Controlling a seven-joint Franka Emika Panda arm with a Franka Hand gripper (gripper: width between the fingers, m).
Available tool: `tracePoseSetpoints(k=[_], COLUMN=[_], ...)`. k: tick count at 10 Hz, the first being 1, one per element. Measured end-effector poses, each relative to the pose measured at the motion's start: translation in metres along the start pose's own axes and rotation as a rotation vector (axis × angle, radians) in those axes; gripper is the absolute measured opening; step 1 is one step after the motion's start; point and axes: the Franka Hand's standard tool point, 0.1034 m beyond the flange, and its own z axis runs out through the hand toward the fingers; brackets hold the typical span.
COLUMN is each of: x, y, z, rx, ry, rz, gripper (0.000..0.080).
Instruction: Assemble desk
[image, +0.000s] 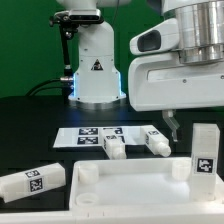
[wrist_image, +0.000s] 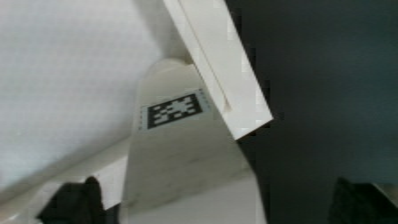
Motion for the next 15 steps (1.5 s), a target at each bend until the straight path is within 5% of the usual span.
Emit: tracePoseSetpoints(k=[2,5,7,15], x=[0.000,0.002,0.002,0.000], y=[0.000,0.010,0.011,0.013], z=[0.000,-0.002,-0.002,0.001], rx=[0.001,0.008,0.041,0.062], ry=[-0.002,-0.009,-0.048,-0.085], rz=[0.142,0.602,0.938,1.561], gripper=[0.0306,0.0304,0.0303,0.0303])
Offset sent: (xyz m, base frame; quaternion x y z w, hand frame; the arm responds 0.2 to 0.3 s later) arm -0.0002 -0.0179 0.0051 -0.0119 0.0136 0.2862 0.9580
